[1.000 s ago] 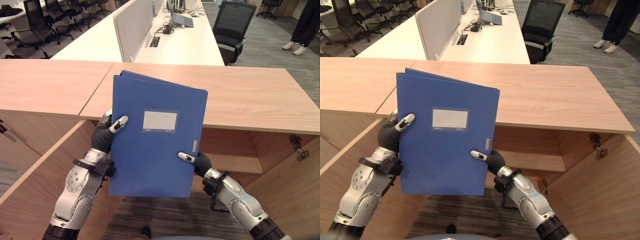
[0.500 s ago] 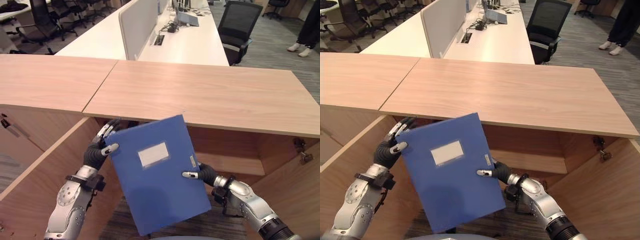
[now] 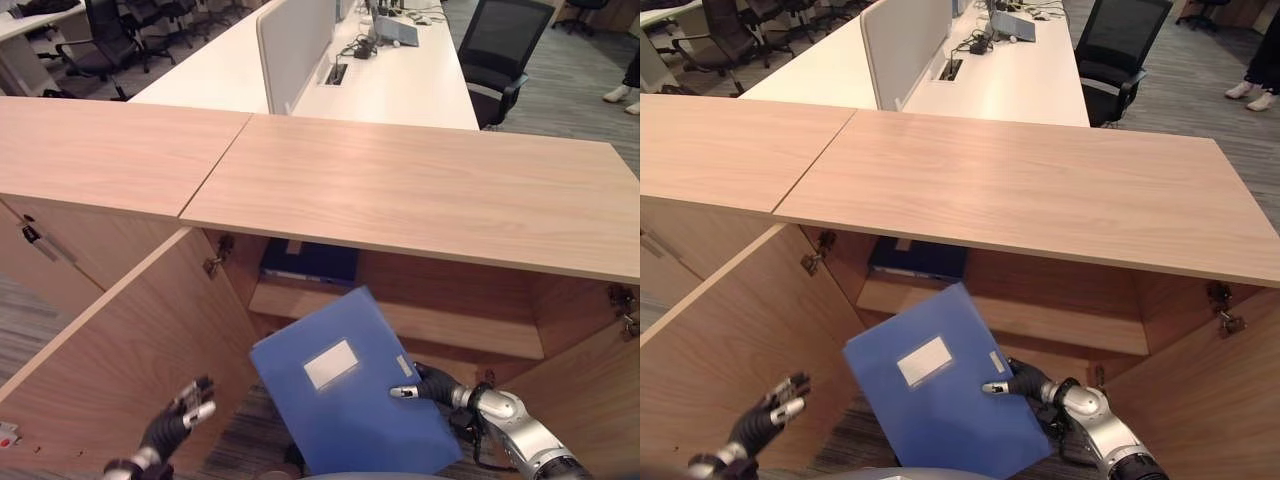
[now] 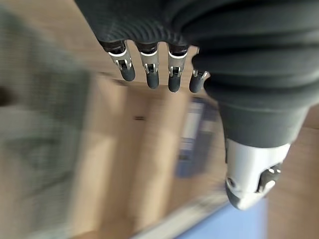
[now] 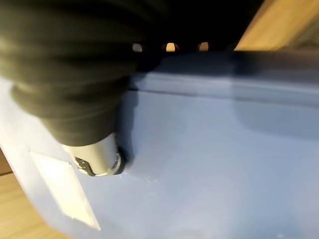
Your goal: Put the empty folder in the office cabinet
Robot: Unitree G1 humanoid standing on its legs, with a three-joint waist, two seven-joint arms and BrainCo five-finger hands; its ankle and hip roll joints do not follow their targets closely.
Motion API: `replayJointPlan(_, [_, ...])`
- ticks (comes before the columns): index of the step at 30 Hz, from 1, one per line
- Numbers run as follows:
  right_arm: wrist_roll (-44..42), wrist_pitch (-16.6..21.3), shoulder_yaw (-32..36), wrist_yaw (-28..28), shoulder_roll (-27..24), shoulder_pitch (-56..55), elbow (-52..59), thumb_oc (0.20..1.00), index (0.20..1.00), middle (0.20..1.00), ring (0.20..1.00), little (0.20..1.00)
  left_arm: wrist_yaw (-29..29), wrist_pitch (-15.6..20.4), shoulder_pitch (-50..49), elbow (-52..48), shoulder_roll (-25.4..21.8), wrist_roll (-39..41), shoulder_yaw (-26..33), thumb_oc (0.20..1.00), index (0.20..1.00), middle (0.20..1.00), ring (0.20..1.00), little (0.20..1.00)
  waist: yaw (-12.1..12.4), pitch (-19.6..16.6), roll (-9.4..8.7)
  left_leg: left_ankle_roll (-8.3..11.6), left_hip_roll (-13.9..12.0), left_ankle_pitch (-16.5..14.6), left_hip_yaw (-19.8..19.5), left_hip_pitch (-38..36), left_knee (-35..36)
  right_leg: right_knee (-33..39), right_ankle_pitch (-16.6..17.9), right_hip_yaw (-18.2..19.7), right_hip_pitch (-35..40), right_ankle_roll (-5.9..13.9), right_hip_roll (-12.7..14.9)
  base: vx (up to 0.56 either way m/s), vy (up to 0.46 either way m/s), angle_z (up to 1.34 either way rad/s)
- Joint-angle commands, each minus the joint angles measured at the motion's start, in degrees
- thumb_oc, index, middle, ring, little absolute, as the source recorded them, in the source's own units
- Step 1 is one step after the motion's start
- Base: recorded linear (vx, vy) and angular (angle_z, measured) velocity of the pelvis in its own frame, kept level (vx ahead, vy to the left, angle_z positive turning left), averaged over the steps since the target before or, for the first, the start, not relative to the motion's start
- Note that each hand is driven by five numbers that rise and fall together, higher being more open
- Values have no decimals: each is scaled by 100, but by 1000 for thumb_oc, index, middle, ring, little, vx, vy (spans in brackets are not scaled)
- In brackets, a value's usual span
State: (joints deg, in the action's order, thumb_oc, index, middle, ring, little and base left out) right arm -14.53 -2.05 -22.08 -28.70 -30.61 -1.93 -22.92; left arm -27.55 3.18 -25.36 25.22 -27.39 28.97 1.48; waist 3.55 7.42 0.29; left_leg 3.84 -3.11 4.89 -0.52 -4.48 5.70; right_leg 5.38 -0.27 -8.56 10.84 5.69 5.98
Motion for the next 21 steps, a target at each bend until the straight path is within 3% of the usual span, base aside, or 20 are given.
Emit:
replayJointPlan(1, [-71, 191, -162, -87, 113, 310, 32, 200, 200, 200, 200, 200, -100, 235, 431, 98, -207, -335, -123, 1000, 1000, 1000, 1000, 1000, 59, 28, -44, 125, -223, -490, 28, -304, -70, -132, 12, -358, -241, 346, 190, -5, 5, 8])
replayJointPlan(6, [-194, 152, -87, 219, 421, 364, -749, 200, 200, 200, 200, 200, 108, 270, 612, 835, 5, -710, -410, 1000, 1000, 1000, 1000, 1000, 97, 38, -43, 120, -215, -481, -38, -268, -70, -169, -21, -425, -247, 330, 178, 5, 1, 10])
replayJointPlan(12, [-774, 247, 459, 1012, 922, 684, -2165, 200, 200, 200, 200, 200, 537, 284, 1083, 1662, 336, -953, -742, 1000, 1000, 1000, 1000, 1000, 127, 83, -32, 105, -205, -480, -155, -216, -70, -234, -87, -508, -270, 310, 156, 13, -10, 9])
replayJointPlan(21, [-3402, 639, 2234, 1950, 1288, 1354, -3337, 200, 200, 200, 200, 200, 760, 325, 1271, 2035, 454, -1075, -1189, 1000, 1000, 1000, 1000, 1000, 247, 194, 87, 97, -167, -470, -346, -104, -70, -306, -179, -663, -327, 295, 139, 8, -12, 11])
